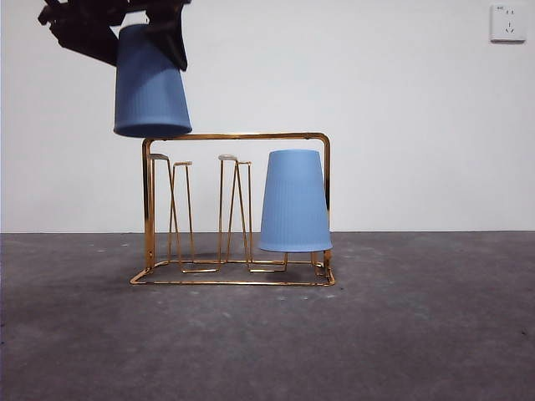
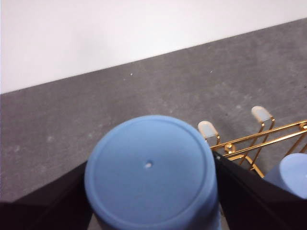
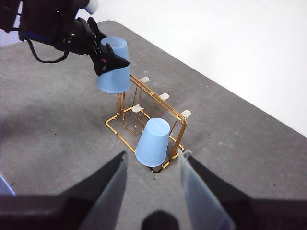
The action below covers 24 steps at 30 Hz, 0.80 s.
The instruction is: Pick up cup 1,put cup 1 in the cup rack,pick up cup 2,put cup 2 in the cup rack
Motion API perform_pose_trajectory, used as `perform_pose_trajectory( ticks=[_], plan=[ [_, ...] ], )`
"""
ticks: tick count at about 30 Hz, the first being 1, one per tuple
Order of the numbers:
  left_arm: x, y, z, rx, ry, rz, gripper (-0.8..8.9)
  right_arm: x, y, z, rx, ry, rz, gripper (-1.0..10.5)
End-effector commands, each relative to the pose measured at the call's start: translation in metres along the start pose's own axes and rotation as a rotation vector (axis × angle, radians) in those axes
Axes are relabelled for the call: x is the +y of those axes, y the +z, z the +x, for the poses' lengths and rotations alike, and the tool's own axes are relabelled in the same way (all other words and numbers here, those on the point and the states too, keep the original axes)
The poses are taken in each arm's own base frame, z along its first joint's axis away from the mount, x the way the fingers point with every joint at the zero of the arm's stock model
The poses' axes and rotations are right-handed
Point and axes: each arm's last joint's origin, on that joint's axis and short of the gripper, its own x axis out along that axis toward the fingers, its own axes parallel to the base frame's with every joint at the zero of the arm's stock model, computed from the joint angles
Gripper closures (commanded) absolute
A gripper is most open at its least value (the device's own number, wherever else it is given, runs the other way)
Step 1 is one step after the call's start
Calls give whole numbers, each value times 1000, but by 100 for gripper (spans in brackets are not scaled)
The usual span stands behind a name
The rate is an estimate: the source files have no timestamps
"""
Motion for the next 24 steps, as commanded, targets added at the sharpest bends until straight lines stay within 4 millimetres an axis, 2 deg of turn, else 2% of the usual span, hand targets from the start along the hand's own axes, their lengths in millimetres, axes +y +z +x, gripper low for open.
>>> perform_pose_trajectory(
  ticks=[1,13,24],
  plan=[
    [3,-3,8,0,3,-9,820,0,0,1,-5,0,12,761],
    [0,-18,33,71,-15,-10,819,0,0,1,-7,-1,12,762],
    [-2,-49,56,184,-8,-25,819,0,1,1,-10,-2,11,762]
  ],
)
